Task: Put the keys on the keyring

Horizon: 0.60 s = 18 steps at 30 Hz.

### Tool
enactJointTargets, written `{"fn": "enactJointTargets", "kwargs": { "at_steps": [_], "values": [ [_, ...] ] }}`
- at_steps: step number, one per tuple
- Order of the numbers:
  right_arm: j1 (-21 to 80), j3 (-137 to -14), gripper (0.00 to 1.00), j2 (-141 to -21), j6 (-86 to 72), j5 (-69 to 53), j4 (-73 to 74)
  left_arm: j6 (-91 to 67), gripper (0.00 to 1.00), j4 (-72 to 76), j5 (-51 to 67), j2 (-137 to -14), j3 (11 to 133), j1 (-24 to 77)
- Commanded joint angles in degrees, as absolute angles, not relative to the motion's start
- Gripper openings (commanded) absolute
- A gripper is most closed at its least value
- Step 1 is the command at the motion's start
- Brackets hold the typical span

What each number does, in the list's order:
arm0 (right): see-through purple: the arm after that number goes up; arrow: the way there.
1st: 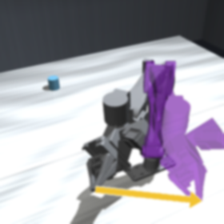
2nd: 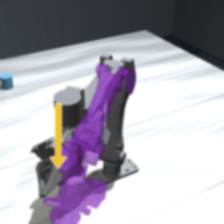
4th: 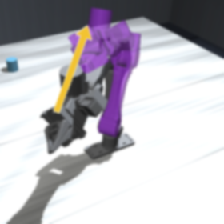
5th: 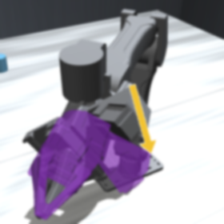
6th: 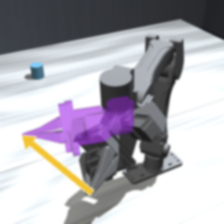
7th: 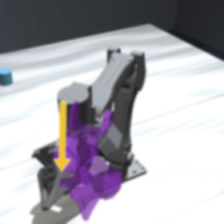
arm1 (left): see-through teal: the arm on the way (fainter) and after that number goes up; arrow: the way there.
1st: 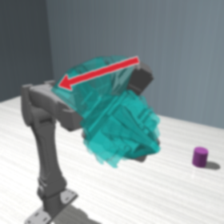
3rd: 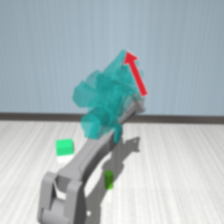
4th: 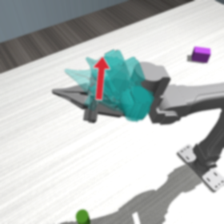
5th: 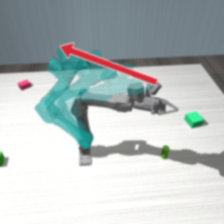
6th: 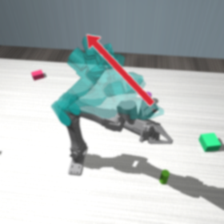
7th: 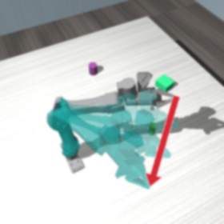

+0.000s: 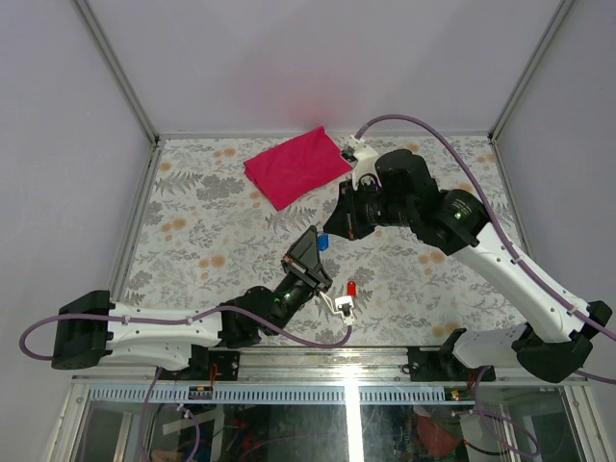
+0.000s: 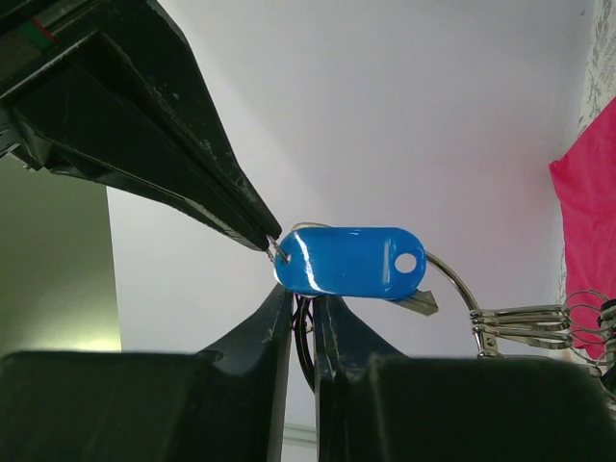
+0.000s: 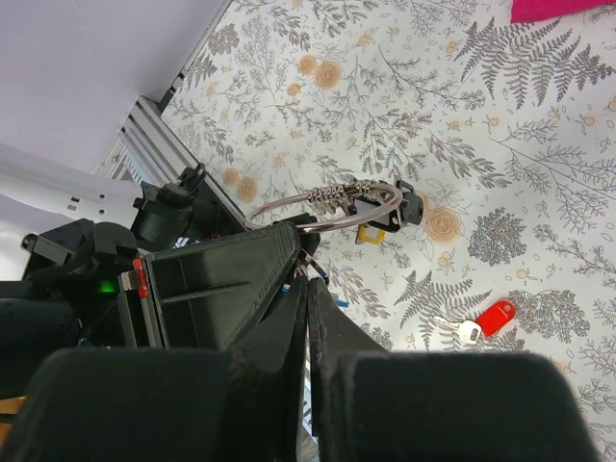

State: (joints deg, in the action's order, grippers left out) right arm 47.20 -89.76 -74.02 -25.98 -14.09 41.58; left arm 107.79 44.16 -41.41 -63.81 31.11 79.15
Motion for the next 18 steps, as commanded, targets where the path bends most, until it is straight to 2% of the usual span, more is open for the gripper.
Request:
{"fn": "enactJointTargets", "kwargs": {
  "at_steps": [1, 18],
  "values": [
    [47.81, -92.41, 0.00, -74.78, -26.37, -13.23, 41.04, 110.39, 0.00, 49.92, -42.16, -63.73, 31.84, 79.82],
    [47.85, -96.04, 0.00, -77.72, -25.17, -10.10, 47.68, 110.68, 0.00, 49.75, -42.78, -64.38, 31.69, 80.22]
  ]
}}
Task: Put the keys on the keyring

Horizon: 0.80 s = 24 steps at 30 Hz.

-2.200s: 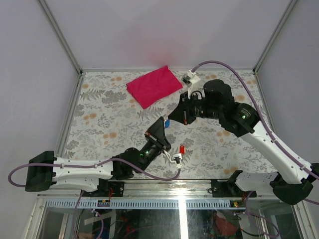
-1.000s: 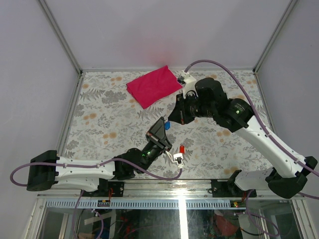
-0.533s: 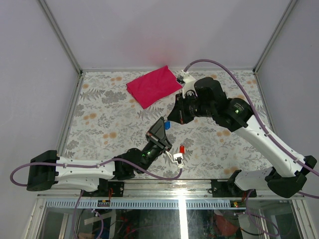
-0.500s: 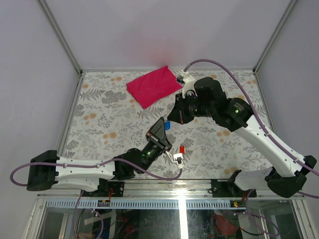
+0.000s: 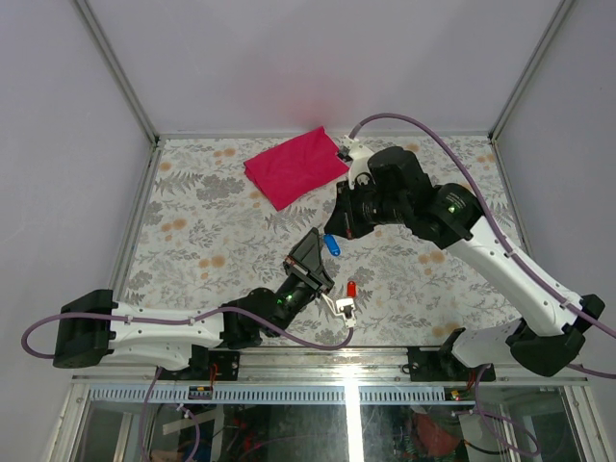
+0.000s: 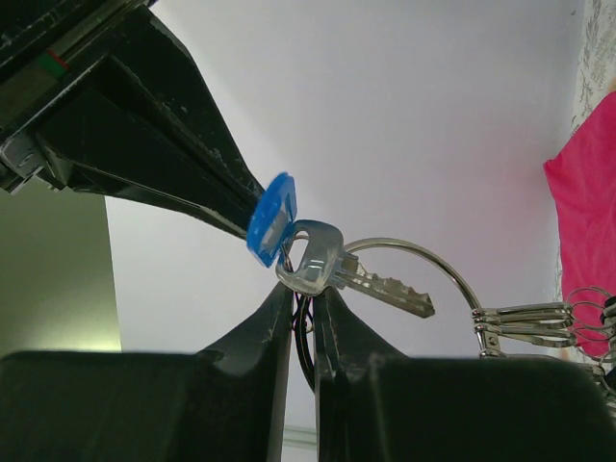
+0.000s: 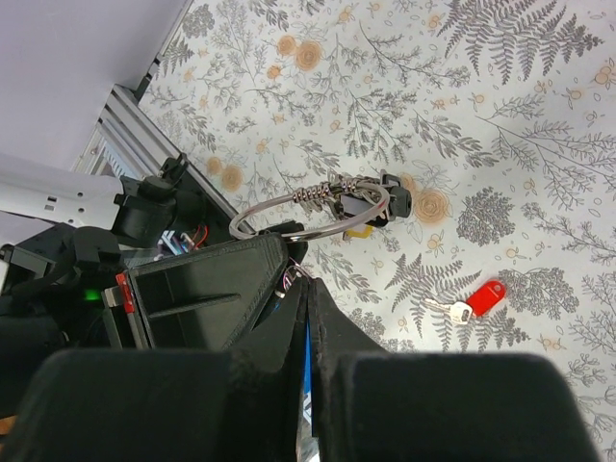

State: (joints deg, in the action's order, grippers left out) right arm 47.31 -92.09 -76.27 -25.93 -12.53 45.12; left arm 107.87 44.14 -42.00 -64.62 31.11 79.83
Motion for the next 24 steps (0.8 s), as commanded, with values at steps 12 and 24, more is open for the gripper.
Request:
{"fn": "enactJointTargets", "kwargs": {
  "at_steps": [12, 24],
  "values": [
    [47.90, -98.25, 0.00, -79.52, -24.62, -8.45, 52.48, 110.94, 0.00, 49.61, -43.06, -64.41, 31.74, 80.19],
    [47.90, -98.17, 0.00, -79.12, -24.08, -6.44, 55.69, 111.26, 0.00, 50.27, -43.50, -64.17, 31.30, 80.24]
  ]
}}
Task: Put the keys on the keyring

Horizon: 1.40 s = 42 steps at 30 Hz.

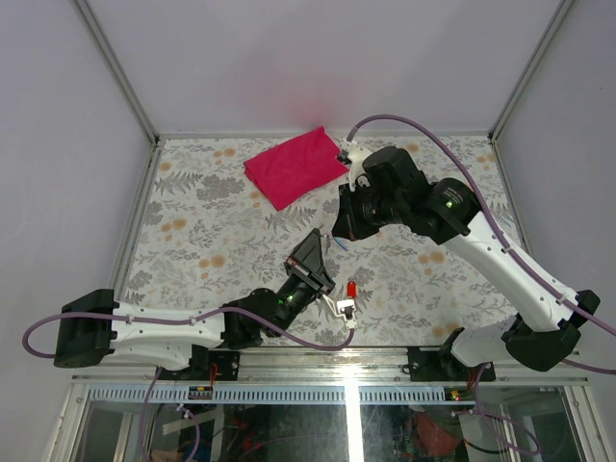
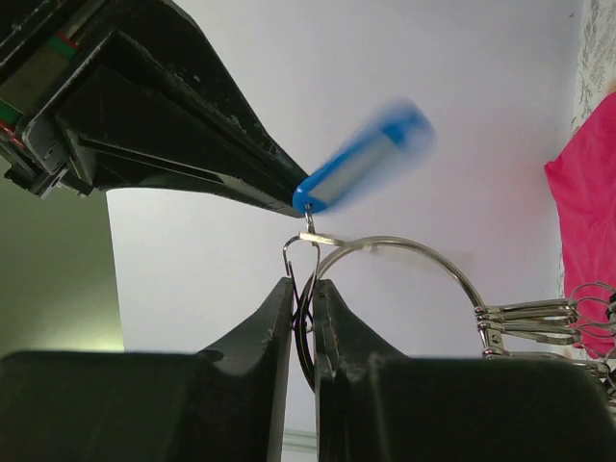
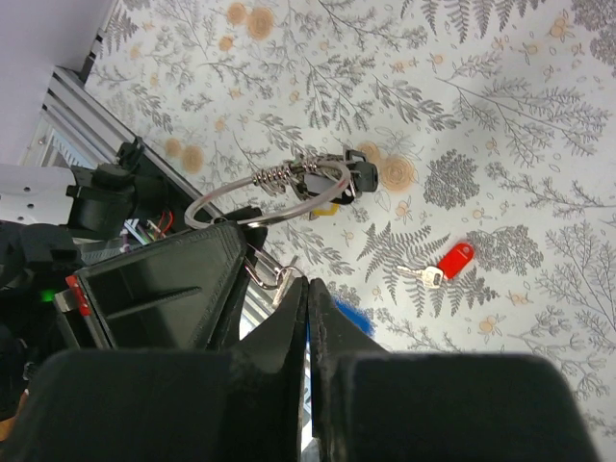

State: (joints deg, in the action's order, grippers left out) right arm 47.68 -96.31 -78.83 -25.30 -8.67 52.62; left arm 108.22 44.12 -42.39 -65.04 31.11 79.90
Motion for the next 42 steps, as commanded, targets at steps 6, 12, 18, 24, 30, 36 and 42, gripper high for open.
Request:
{"fn": "enactJointTargets", "kwargs": {
  "at_steps": [6, 12, 18, 24, 30, 36, 42],
  "values": [
    [47.91, -98.20, 0.00, -78.44, -24.22, -6.02, 55.58, 111.05, 0.00, 50.33, -43.52, -64.13, 31.21, 80.29],
    [47.90, -94.73, 0.00, -75.60, -23.85, -8.79, 50.41, 110.33, 0.00, 50.91, -43.57, -64.01, 31.21, 80.30],
    [47.86, -90.35, 0.00, -73.12, -24.46, -10.56, 46.04, 108.81, 0.00, 51.95, -43.38, -63.84, 31.74, 80.49],
    [47.89, -87.98, 0.00, -72.07, -25.45, -13.40, 42.10, 106.65, 0.00, 52.44, -42.83, -63.49, 32.44, 81.54],
    [47.90, -86.66, 0.00, -70.78, -25.80, -14.69, 39.30, 104.82, 0.00, 53.58, -43.18, -63.03, 32.34, 82.97],
    [47.89, -84.21, 0.00, -67.17, -25.85, -15.10, 35.24, 102.84, 0.00, 53.61, -43.86, -62.31, 31.76, 84.00],
    [47.89, -83.26, 0.00, -66.18, -25.71, -16.19, 35.05, 102.46, 0.00, 53.67, -44.29, -62.40, 31.72, 84.46]
  ]
}}
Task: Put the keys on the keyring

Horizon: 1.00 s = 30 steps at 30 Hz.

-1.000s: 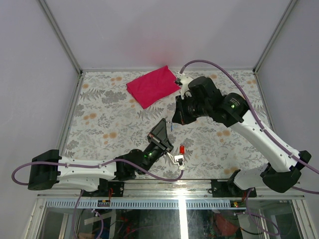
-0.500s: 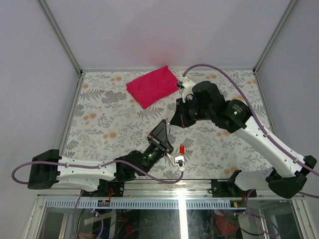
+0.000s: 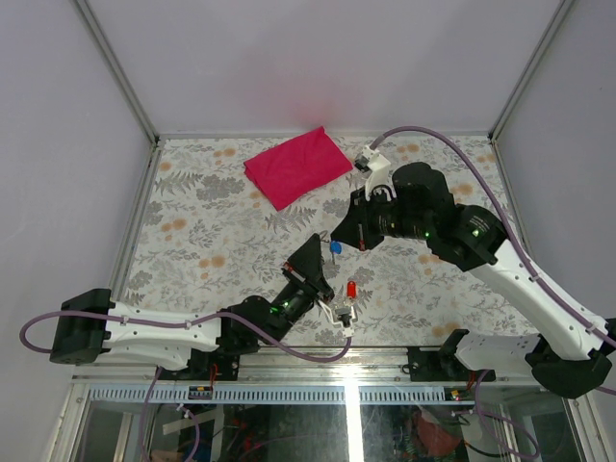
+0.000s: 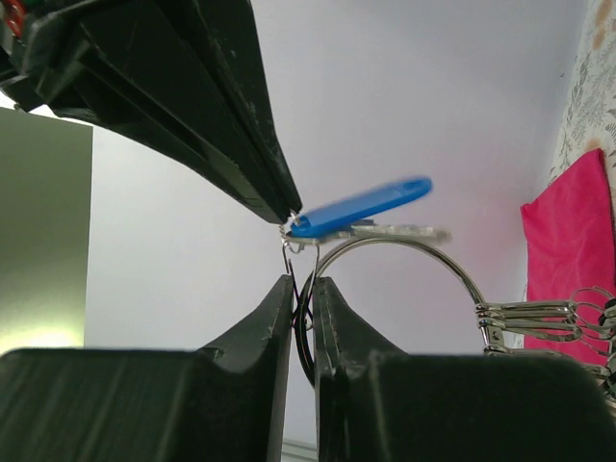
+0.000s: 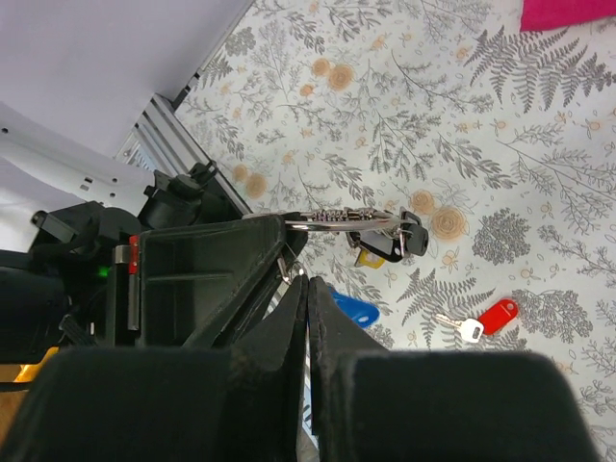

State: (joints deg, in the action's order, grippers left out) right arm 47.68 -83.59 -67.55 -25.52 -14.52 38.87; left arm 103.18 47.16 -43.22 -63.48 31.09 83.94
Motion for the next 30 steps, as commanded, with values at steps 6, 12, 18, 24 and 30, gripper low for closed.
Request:
{"fn": "enactJointTargets", "kwargs": {
  "at_steps": [6, 12, 18, 24, 30],
  "values": [
    [47.83, -83.11, 0.13, -65.74, -24.58, -16.40, 36.57, 101.84, 0.00, 53.74, -44.89, -62.44, 32.08, 84.68],
    [47.90, -81.98, 0.33, -62.32, -23.01, -12.73, 34.76, 100.74, 0.00, 53.79, -45.53, -61.85, 32.25, 85.06],
    [47.83, -74.84, 0.44, -54.26, -18.62, -9.84, 25.77, 96.91, 0.00, 52.91, -45.80, -59.98, 33.25, 86.38],
    [47.90, -62.44, 0.53, -44.88, -11.36, -9.16, 8.85, 83.34, 0.00, 42.69, -44.48, -55.02, 37.47, 89.58],
    [47.90, -55.12, 0.55, -40.21, -3.85, -10.91, -0.22, 63.50, 0.00, 28.49, -36.85, -47.02, 43.25, 91.92]
  ]
}}
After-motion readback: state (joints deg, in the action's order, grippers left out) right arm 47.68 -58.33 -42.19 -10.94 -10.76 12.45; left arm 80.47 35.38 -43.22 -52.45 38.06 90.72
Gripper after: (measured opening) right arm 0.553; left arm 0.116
